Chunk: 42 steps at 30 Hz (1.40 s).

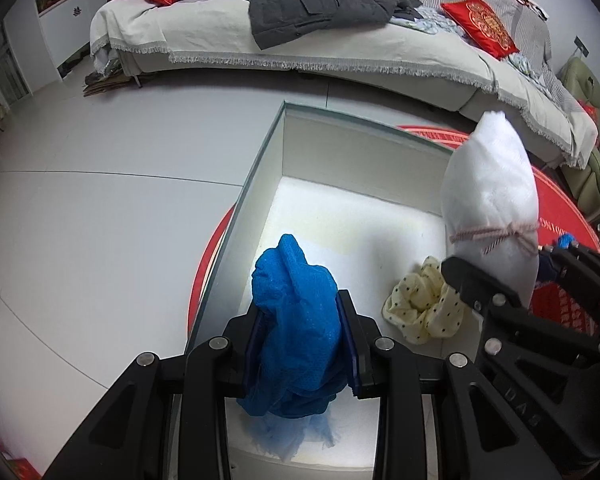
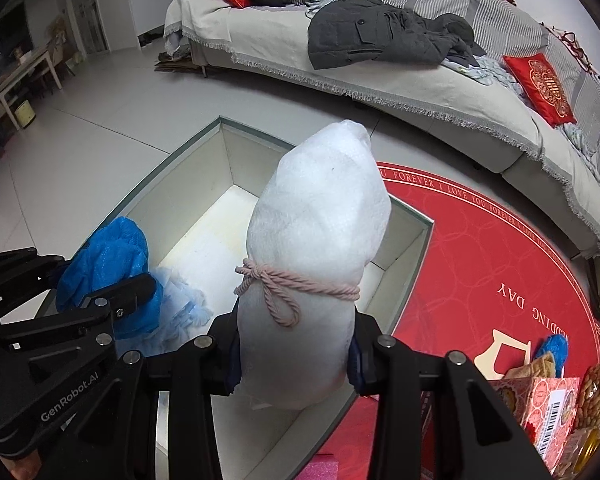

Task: Organize soft objects
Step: 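Lower both held items into the white box and open both tools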

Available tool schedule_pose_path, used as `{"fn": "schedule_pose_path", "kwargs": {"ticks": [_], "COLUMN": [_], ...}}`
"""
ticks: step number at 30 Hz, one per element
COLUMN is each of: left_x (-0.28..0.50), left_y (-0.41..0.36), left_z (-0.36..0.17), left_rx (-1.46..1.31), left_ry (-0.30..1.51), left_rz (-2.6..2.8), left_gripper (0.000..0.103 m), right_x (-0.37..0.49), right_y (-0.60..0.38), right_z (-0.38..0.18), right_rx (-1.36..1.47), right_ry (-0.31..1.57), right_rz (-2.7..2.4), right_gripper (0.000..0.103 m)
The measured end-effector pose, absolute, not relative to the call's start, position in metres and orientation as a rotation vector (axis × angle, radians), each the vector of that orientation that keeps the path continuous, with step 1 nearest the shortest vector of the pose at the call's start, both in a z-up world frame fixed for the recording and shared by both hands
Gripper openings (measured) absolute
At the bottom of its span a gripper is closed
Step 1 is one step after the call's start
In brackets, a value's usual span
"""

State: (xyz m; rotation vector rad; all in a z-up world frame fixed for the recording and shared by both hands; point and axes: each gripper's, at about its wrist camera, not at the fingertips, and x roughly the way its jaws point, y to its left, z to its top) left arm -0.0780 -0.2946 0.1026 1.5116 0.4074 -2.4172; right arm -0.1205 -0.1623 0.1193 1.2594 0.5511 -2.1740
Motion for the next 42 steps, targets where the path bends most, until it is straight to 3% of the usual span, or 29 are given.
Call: {"fn": "schedule_pose_path", "kwargs": {"ticks": [11,42], "left_x": [-0.096,-0.125], "left_y": [-0.308,-0.3], "left_z": [0.102,0.092], "left_rx": [1.55,1.601], "left_ry": [0.49,0.353], "left_rz": [-2.382,-2.377], "left_gripper": [0.035,0.035], "right_x": [-0.13,-0.138], "right_y": [-0.159,-0.17], "right_z": [0.12,0.113], "right_rx": [1.275,1.283], "right_ry": [0.551,0.585], "right_rz": [-2.185,-2.15], "right_gripper": [0.043,0.043]}}
